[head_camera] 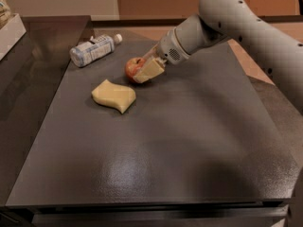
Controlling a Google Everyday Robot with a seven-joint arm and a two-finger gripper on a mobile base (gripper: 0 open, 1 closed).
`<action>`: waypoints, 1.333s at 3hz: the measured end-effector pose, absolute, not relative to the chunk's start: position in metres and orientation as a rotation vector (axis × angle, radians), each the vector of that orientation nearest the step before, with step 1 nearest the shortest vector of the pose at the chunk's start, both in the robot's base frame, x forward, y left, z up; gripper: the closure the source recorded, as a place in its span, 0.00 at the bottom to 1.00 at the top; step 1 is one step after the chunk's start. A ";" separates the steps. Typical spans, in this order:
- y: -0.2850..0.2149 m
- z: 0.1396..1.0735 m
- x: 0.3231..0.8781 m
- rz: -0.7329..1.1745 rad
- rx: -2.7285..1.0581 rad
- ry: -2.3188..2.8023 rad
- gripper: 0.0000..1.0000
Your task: Move apple near sponge
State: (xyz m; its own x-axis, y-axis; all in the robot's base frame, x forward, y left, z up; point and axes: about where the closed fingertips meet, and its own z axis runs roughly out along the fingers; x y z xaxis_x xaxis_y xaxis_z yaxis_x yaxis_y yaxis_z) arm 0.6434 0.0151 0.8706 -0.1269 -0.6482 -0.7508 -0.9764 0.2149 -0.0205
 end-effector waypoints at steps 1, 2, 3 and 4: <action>0.016 0.865 0.642 0.673 -1.500 1.846 0.61; 0.016 0.860 0.640 0.682 -1.487 1.848 0.38; 0.018 0.859 0.640 0.686 -1.491 1.848 0.15; 0.021 0.857 0.639 0.690 -1.495 1.847 0.00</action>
Offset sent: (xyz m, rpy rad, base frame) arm -0.0042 -0.0043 -0.0143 0.0340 0.0089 -0.0200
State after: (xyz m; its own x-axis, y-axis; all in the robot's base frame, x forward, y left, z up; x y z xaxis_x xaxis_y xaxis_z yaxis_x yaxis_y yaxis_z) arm 0.6394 0.0206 0.8570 -0.1340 -0.6328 -0.7626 -0.9778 0.2095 -0.0020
